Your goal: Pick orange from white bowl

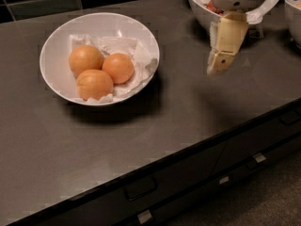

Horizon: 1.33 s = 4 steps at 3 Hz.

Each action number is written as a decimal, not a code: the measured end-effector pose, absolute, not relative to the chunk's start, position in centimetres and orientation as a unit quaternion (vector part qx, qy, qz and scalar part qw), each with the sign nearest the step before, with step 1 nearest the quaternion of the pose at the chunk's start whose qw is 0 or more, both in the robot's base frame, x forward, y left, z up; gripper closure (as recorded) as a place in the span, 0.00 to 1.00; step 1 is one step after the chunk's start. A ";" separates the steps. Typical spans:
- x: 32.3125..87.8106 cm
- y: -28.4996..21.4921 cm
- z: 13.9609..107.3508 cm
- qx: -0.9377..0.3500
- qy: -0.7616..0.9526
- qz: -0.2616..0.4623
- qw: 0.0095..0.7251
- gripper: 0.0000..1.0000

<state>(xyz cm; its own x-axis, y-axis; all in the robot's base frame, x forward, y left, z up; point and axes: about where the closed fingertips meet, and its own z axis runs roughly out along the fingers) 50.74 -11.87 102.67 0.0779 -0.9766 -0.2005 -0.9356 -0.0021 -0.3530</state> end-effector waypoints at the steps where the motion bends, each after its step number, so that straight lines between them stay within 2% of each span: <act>1: 52.7 -8.0 103.8 -0.742 0.634 -0.051 0.210 0.00; 2: 55.3 -4.2 102.8 -0.770 0.596 -0.028 0.225 0.00; 4: 56.4 -2.6 102.2 -0.779 0.583 -0.019 0.229 0.00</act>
Offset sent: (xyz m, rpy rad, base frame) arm 0.0637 0.1104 -0.0179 0.0589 0.0376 0.3427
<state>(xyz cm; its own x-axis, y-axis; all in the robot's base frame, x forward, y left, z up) 56.36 -2.60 102.17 0.3185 -0.9178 -0.2373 -0.9002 -0.2144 -0.3790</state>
